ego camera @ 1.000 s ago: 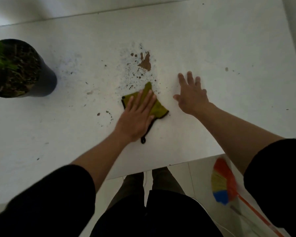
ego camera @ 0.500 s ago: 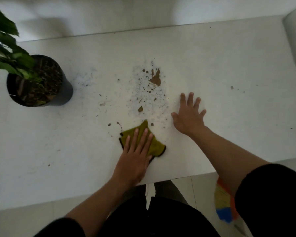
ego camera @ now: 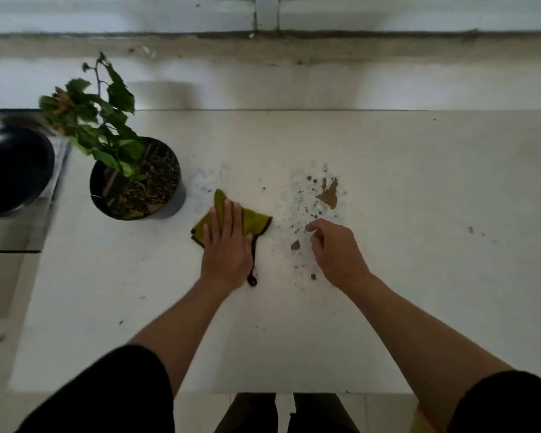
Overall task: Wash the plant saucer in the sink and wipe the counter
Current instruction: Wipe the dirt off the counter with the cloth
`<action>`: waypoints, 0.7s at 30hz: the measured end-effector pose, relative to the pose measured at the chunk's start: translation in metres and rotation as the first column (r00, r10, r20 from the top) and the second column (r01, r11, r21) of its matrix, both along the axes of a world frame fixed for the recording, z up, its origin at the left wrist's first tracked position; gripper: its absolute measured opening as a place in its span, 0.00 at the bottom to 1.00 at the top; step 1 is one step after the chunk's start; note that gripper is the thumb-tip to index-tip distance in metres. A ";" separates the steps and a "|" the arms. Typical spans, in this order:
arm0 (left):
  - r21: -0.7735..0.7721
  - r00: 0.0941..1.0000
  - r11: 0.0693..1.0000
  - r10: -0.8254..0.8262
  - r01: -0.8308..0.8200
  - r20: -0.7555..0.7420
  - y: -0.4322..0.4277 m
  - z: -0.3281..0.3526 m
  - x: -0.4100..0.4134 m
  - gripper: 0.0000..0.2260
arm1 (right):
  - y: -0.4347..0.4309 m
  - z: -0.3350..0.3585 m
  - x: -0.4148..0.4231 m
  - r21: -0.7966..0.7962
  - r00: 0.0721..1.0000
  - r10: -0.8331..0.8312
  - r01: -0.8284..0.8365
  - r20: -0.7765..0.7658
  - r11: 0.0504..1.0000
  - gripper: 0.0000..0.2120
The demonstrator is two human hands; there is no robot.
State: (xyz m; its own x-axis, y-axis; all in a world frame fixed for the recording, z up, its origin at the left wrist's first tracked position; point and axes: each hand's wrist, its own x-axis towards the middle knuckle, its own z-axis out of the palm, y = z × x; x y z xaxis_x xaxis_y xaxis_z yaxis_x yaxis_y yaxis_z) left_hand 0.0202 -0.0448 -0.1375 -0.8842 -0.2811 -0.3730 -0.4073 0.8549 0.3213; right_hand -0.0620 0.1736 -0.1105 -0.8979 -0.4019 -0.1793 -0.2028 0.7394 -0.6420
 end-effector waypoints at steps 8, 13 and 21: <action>0.022 0.995 0.998 -0.065 0.064 0.076 -0.024 -0.004 -0.056 0.31 | -0.025 -0.007 -0.009 -0.069 0.972 -0.133 0.149 0.195 0.986 0.03; -0.059 0.981 0.980 -0.193 0.192 -0.013 -0.017 -0.012 -0.014 0.32 | -0.028 -0.001 -0.018 0.006 0.961 -0.146 0.149 0.236 0.989 0.04; -0.132 0.971 0.964 -0.236 0.229 -0.038 0.033 -0.004 0.121 0.32 | -0.038 0.004 -0.010 0.048 0.969 -0.136 0.129 0.206 0.990 0.03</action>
State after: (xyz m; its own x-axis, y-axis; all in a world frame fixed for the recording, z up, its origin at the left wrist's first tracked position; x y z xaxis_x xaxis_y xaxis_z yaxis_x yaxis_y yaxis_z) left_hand 0.1410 -0.0113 -0.1415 -0.9482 -0.1071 -0.2991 -0.1781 0.9589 0.2211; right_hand -0.0722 0.1359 -0.1066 -0.8843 -0.2719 -0.3795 0.0341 0.7730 -0.6335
